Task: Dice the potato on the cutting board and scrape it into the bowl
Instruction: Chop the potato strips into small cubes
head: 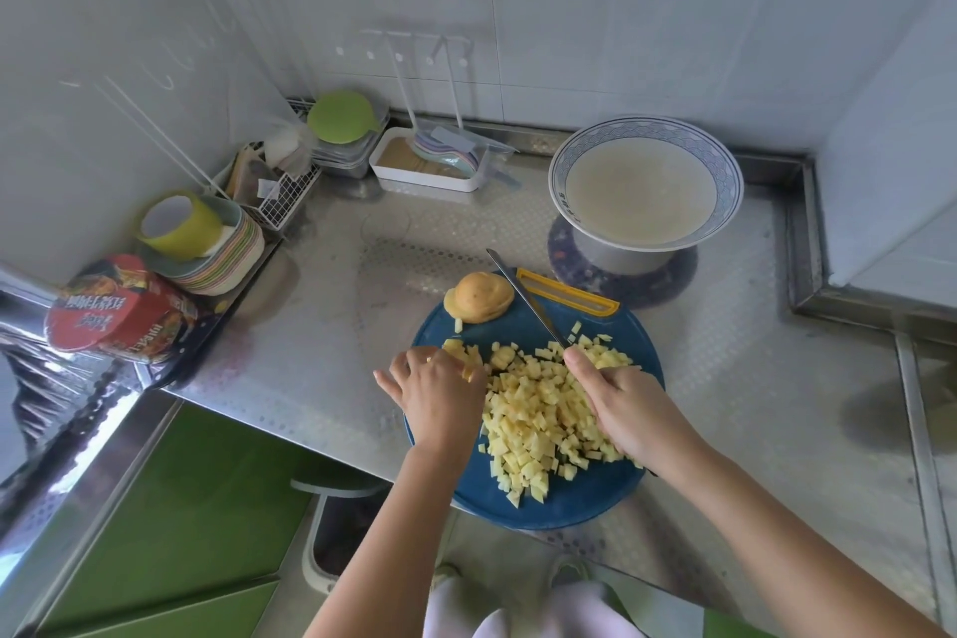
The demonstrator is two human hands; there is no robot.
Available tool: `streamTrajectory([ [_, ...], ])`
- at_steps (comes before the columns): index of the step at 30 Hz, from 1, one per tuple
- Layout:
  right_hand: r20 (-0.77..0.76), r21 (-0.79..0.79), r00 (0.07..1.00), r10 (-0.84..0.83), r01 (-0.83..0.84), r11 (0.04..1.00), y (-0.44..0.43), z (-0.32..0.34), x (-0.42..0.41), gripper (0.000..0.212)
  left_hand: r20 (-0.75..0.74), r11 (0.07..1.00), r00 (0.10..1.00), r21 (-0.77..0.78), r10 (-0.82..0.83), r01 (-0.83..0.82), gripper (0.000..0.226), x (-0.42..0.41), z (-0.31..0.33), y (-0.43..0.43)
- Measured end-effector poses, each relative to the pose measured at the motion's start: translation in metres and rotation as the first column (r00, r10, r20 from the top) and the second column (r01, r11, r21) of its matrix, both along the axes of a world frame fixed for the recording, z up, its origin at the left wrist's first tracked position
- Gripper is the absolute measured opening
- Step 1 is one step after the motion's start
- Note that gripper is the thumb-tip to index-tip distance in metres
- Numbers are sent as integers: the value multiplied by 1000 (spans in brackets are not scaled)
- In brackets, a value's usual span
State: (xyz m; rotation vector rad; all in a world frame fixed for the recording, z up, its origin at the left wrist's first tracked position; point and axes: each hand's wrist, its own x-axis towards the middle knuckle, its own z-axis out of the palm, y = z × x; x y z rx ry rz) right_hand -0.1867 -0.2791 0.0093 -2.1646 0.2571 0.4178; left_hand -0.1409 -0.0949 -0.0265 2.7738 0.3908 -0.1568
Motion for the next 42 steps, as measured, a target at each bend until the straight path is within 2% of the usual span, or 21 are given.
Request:
streamTrajectory([
  [11,2,23,1000,24,-24,999,4,-5,-2,69,40,1000,999,17,14,-14,33,-19,-14,4],
  [16,0,23,1000,16,-16,1000,4,-6,-5,71,84,989,989,-95,123,-115,68,-18,-17,-2],
  [20,-3,41,1000,8,-8,999,4,-5,-7,70,-36,976,988,-153,151,-155,100,-12,-25,0],
  [27,-7,19,1000,22,-22,1000,5,-5,-10,69,-54,970,986,-178,159,-166,86,-10,-29,-2],
  [31,-22,12,999,36,-36,999,9,-4,-12,69,-28,973,986,-159,165,-167,87,-9,-34,-4],
  [34,-42,62,999,35,-32,998,13,-3,-14,68,16,989,996,-124,84,-81,83,-9,-38,2],
  [40,-143,203,989,22,8,979,26,-6,-23,70,-28,999,1000,-44,-8,6,81,-3,-36,10],
  [42,-159,222,987,6,30,975,27,-6,-27,71,-7,995,996,-54,-90,89,81,-2,-37,21],
])
